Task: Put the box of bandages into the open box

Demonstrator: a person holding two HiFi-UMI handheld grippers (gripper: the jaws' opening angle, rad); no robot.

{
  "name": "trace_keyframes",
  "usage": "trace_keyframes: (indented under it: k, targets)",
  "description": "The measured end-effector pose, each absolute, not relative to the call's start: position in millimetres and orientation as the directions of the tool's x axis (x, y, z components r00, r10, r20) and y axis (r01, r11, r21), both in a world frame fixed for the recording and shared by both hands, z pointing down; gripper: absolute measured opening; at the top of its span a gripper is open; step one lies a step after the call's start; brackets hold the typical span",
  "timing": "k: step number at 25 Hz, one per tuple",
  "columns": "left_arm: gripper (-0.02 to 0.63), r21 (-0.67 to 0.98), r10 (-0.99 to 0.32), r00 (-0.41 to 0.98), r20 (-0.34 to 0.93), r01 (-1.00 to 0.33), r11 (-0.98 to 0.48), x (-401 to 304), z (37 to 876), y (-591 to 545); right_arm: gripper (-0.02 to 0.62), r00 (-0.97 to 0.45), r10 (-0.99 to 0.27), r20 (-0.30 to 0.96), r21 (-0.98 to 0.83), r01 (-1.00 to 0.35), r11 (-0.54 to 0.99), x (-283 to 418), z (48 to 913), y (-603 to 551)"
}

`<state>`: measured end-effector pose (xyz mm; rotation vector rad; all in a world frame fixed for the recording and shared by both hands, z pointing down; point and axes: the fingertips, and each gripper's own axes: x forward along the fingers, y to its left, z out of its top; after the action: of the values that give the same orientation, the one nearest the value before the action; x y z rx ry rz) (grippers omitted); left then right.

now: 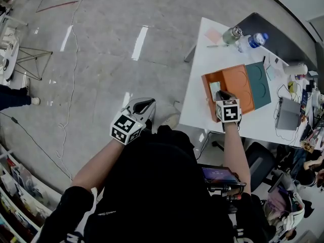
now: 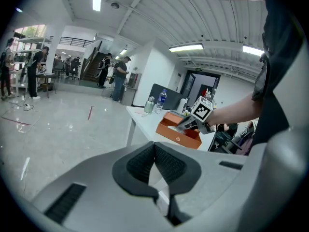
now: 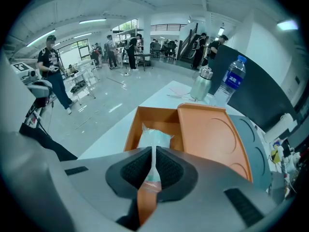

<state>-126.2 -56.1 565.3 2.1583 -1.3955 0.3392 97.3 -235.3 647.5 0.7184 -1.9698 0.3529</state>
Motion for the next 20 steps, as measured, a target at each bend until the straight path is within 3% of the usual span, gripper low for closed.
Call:
trace_keyframes:
  k: [13, 20]
  targets:
    - [0.009, 0.304, -0.724, 0.504, 0.472, -0.863, -0.403, -121, 560, -68, 0.054, -0.386, -0.411, 0.826, 0.047, -0.678, 0.733, 100, 621, -232]
    - [0.009, 0.302, -0.689, 0.562, 0.457, -0.827, -0.475, -121, 557, -76, 0.037, -0.453, -0.510, 0.731, 0.023, -0.731, 0.682, 96, 588, -226]
